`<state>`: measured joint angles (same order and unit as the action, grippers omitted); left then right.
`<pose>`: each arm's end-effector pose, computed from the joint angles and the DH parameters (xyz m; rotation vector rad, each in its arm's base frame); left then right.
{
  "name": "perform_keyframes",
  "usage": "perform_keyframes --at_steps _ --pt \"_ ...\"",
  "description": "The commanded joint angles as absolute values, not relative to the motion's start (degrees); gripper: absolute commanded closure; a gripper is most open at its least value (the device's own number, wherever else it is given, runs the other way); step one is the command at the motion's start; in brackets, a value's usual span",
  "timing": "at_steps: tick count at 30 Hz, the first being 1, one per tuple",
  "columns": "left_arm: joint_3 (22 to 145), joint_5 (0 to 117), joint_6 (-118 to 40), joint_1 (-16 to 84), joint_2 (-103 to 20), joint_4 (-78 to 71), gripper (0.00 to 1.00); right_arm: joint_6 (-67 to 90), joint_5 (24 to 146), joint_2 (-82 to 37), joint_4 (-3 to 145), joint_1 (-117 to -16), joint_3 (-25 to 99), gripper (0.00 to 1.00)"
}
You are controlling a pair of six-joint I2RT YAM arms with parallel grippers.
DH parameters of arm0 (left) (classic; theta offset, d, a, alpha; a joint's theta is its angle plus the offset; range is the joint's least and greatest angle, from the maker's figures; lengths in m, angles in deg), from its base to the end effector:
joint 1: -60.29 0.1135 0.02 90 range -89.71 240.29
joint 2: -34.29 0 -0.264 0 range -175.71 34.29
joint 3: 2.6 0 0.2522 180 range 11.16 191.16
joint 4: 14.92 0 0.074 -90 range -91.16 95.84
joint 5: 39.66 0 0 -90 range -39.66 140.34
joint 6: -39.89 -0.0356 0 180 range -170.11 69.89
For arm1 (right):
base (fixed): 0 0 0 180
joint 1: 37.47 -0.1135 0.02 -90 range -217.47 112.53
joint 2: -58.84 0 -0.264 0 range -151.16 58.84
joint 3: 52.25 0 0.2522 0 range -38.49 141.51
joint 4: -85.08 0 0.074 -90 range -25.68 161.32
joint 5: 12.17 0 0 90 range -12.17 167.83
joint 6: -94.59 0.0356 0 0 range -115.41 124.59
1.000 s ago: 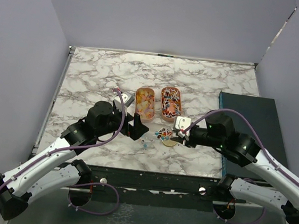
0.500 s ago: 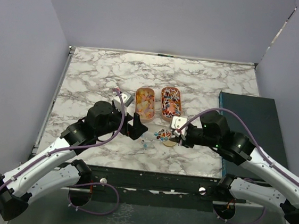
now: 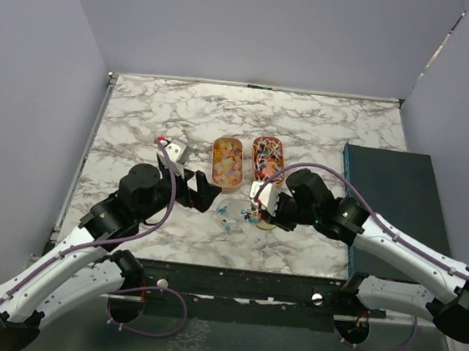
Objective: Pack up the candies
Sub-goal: Place the fake candies in the packing bottle.
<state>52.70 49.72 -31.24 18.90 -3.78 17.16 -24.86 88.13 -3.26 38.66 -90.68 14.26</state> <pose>0.1195 -0.1048 0.3229 0.3618 1.8575 -0.7220 0.1320 0.1871 0.2932 -1.6048 1.6836 0.4179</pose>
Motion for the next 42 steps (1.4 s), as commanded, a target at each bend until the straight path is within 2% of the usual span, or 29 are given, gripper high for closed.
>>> perform_keyframes --at_steps 1,25,42 --pt "51.54 43.40 -32.60 18.89 -1.49 17.34 0.01 -25.26 85.44 -6.00 35.94 -91.06 15.90 1.00" --pt "51.97 40.85 -33.75 18.98 -2.11 18.00 0.01 -27.21 81.07 -17.26 27.84 -91.10 24.16 1.00" --pt "52.27 39.75 -33.78 18.98 -2.45 18.89 0.01 -26.26 73.01 -19.82 20.19 -93.28 29.83 1.00"
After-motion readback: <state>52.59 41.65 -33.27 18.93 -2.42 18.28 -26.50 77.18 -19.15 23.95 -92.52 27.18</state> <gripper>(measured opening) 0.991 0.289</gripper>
